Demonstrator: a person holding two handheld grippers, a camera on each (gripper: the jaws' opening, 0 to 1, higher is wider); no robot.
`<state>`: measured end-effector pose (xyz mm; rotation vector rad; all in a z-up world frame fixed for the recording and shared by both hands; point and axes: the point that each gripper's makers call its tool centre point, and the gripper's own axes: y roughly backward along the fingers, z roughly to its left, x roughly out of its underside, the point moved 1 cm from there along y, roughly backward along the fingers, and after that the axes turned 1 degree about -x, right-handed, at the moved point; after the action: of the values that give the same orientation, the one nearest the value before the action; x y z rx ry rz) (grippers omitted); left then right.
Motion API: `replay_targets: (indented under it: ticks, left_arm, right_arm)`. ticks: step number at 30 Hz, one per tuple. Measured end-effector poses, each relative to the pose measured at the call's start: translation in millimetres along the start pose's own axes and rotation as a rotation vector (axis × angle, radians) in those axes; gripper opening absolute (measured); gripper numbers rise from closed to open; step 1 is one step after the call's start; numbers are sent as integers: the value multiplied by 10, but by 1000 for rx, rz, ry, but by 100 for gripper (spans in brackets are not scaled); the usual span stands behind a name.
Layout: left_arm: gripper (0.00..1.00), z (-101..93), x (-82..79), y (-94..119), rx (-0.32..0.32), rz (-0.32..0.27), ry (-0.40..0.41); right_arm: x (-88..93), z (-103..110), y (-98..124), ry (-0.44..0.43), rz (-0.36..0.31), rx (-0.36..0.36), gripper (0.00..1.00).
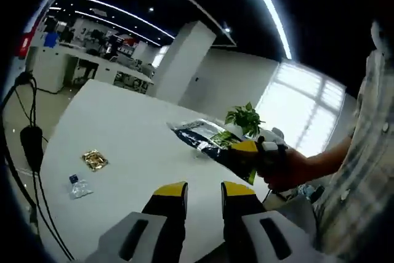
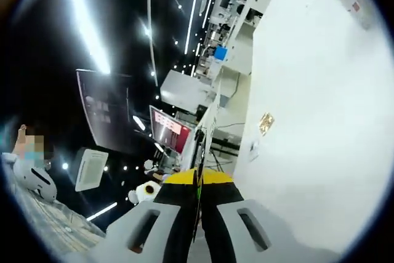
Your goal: Arrange the skincare products in the storage area until every visible bottle or jar stands upright without overlapping.
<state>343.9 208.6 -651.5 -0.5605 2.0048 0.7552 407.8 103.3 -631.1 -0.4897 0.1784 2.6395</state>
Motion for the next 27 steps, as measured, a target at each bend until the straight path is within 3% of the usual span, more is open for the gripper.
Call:
replay_targets:
  ticks: [2,6,8,12,14,16,22,27]
  left_arm:
    - [22,49,34,-40,-45,7,-64]
    - [17,333,261,-64,-246,134,-270]
    - [16,412,312,-85,-307,172,-322]
    - [13,429,292,-47,-319,169,-365]
    - [13,467,268,-17,-332,156,-344]
    - [13,466,262,-15,-329,149,-324]
    - [13,401,344,-57,-303,189,-358]
    - [13,390,351,-67,-292,190,-338]
  right_arm:
    - [-84,-57,-6,4,-4,17,0]
    - [-231,-236,2,-2,-31,74,0]
    - [-296,-406,4,-22,-49,124,0]
    - [-421,-776,24,-38,-85,231,0]
    - [-470,-995,62,-27,-87,318,0]
    - [-515,-1150,69,-40,-92,355,0]
    - [-737,-1273,54,-54,-149,363,0]
    - [-954,-1425,91,-70,-195,394,0]
